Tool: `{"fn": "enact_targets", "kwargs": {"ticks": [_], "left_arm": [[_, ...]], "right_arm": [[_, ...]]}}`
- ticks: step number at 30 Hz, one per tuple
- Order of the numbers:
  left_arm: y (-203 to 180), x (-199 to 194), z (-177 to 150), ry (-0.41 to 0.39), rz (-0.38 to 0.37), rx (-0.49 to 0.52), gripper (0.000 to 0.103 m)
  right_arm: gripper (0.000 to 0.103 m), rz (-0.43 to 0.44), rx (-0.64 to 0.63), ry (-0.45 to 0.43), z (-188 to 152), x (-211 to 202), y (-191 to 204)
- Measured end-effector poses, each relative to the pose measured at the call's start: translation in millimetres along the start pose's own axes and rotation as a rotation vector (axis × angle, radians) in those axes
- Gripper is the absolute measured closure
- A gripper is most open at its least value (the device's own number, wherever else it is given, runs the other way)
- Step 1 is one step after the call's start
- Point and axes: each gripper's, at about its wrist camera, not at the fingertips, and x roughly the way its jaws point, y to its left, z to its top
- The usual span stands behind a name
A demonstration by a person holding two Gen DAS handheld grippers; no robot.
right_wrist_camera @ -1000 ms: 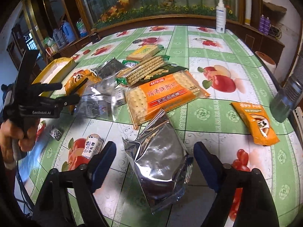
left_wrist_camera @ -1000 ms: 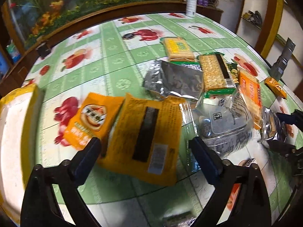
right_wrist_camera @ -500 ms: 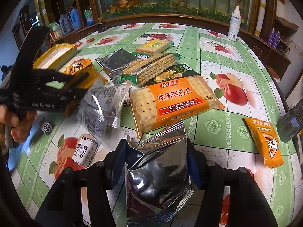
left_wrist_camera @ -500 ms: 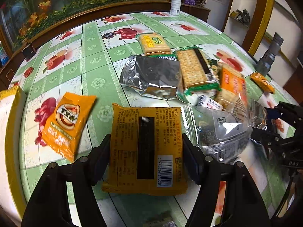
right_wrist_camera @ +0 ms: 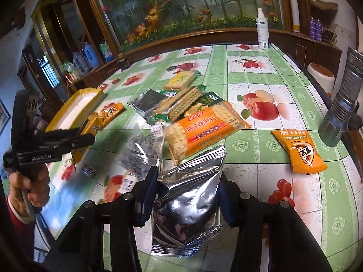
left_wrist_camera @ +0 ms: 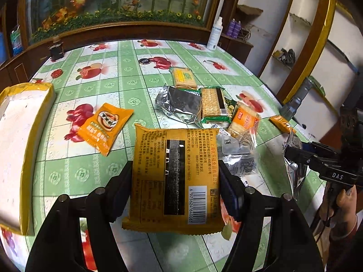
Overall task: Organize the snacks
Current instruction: 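Carry both packs into the yellow tray and open both tools to release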
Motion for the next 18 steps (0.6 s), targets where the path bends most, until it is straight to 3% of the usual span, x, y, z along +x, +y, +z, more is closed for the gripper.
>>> {"fn": "enact_targets", "kwargs": {"ticks": [10,18], "left_arm": [[52,-44,-15,-0.084,0.080,-0.150,0.034],[120,-83,-31,-0.161,0.189,-0.325,0.034]], "right_arm": [[0.054,0.240,-0.019,-0.022,28,5,62],[0.054,0.363,-0.095,-0.006,53,33,128]]}}
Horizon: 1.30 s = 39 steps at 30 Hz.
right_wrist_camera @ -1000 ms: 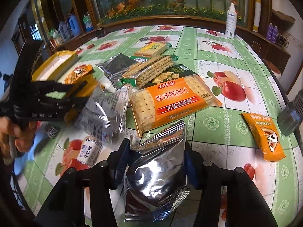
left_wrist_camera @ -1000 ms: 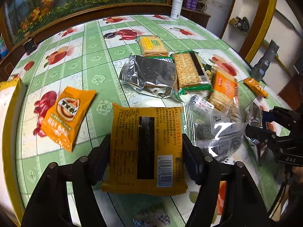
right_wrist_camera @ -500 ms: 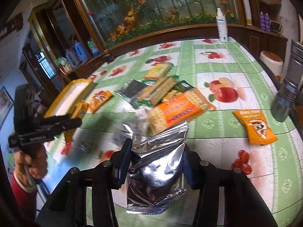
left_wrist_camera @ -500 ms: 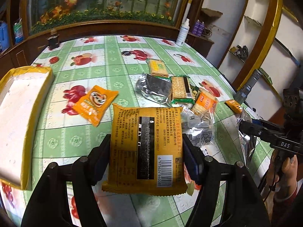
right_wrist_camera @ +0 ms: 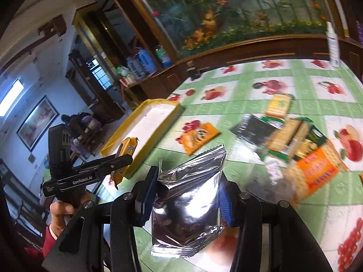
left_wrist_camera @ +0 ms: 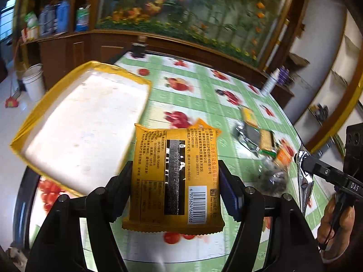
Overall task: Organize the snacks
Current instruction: 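Carry both packs into the yellow tray and open both tools to release, then move both tools back over the snacks on the table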
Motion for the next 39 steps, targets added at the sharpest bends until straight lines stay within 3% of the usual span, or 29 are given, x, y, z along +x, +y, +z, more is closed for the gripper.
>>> {"fn": "enact_targets", "kwargs": {"ticks": [12,17,26,35,38,39], "left_arm": [[71,-1,25,-0.083,0.185,-0.169,0.034],[91,18,24,-0.065,0.254,-0.221,0.034],[97,47,27,-0.027,0.319,-0.198,0.034],[91,67,21,0.054,0.374,-0.188,0.033],[83,59,19,0.033,0.410,-0.168,0.031],[80,53,18,0.014,0.427,-0.161,0.026]], "right_arm": [[0.054,0.220,-0.014,0.037,79,128,78],[0.054,0.235,-0.014,0.085,96,199,96],[0.054,0.219,-0.050,0.165,110,290,109],[0.047,0.171,-0.063,0.227,106,321,100],[0.042,0.186,-0.020,0.205,108,310,89],[0.042,0.197,-0.008,0.195,109,304,87]]}}
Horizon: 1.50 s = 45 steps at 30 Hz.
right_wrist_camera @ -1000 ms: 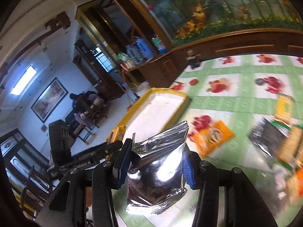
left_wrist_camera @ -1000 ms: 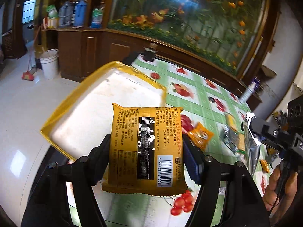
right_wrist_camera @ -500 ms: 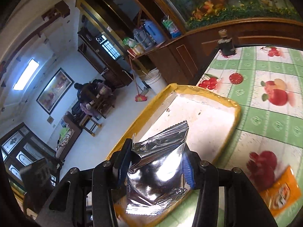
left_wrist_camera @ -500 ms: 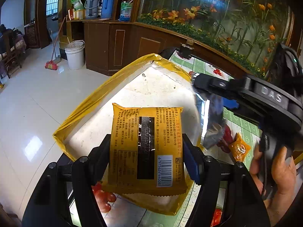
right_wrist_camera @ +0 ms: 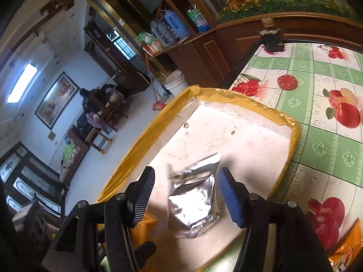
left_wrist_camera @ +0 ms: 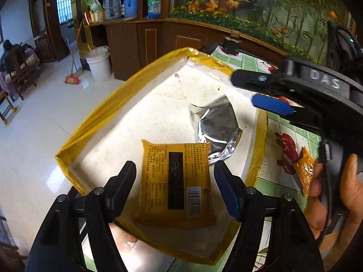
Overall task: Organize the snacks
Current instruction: 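Move both tools back over the snacks on the table, then grasp a white nougat bar with the left tool while the right tool grasps another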
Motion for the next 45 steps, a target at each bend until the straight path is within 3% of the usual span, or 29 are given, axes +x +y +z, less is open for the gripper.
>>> {"fn": "enact_targets", "kwargs": {"ticks": [2,7,16,22,27,31,37,45], "left_arm": [[1,-9,0,-0.033,-0.002,-0.006,0.021],[0,-29,0,-0.072,-0.084,-0.028,0.021],[-44,-51,-16,-0.090,-0.119,0.058,0.021],[-81,-61,-35,-0.059,-0.166,0.122,0.021],[-118,-59,-56,0.006,-0.283,0.204,0.021],[-141,-60,-70,0.038,-0.333,0.274,0.022],[-166,-64,-102,0.088,-0.379,0.400,0.022],[-177,-60,-134,0.128,-0.362,0.484,0.022]], "right_arm": [[0.042,-0.001,0.007,-0.035,-3,-20,0],[0.034,-0.032,0.005,-0.118,-23,-81,-1],[0.030,-0.125,0.001,-0.197,-69,-166,-12],[0.027,-0.255,-0.018,-0.231,-117,-229,-28],[0.021,-0.434,0.022,-0.266,-168,-299,-60],[0.021,-0.531,0.096,-0.252,-206,-333,-91],[0.021,-0.563,0.122,-0.203,-242,-344,-111],[0.024,-0.552,-0.011,-0.097,-249,-301,-80]]}}
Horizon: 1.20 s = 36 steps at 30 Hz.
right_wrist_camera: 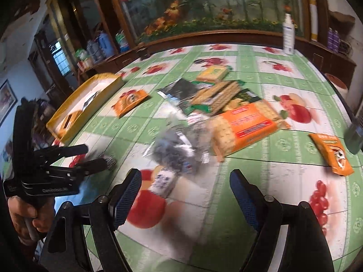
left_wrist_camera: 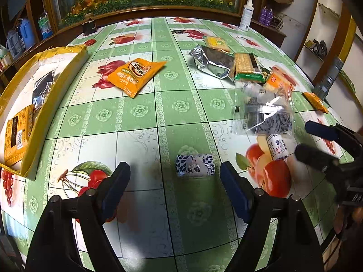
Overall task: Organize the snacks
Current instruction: 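Grasp a white nougat bar with the left tool while the right tool grasps another, then carry both nougat bars to the tray and release them onto the packs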
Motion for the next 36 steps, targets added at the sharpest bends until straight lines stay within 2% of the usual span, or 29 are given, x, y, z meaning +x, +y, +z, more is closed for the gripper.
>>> {"fn": "enact_targets", "kwargs": {"ticks": [4,8,9,10,11,12,14,15,20,26,36], "left_arm": [[4,5,1,0.008,-0.009,-0.001,0.022],[1,9,2,0.002,0.006,0.024,0.022],[0,10,2,0.001,0.009,0.030,0.025],[-1,10,2,-0.007,0.014,0.040,0.030],[-3,9,2,-0.015,0.013,0.052,0.042],[-5,8,3,-0.022,0.006,0.063,0.054],[-7,6,3,-0.029,-0.003,0.076,0.072],[-8,6,3,-0.028,-0.007,0.078,0.072],[-4,4,4,-0.021,-0.032,0.053,0.072],[4,-1,5,-0.022,0.033,0.009,0.072],[31,-27,10,-0.086,0.122,-0.073,0.072]], "right_arm": [[0.044,-0.040,-0.065,0.049,-4,19,23],[0.050,-0.046,-0.055,0.083,-5,35,27],[0.053,-0.061,-0.064,0.083,-5,37,29],[0.056,-0.080,-0.077,0.084,-5,38,31],[0.058,-0.098,-0.088,0.085,-4,40,32],[0.066,-0.117,-0.102,0.086,-4,40,33],[0.081,-0.124,-0.106,0.085,-4,39,31],[0.083,-0.122,-0.103,0.087,-5,38,30],[0.083,-0.091,-0.061,0.079,-7,30,21],[0.083,-0.045,-0.031,0.055,-5,15,21],[0.083,0.039,-0.054,0.016,10,5,51]]}}
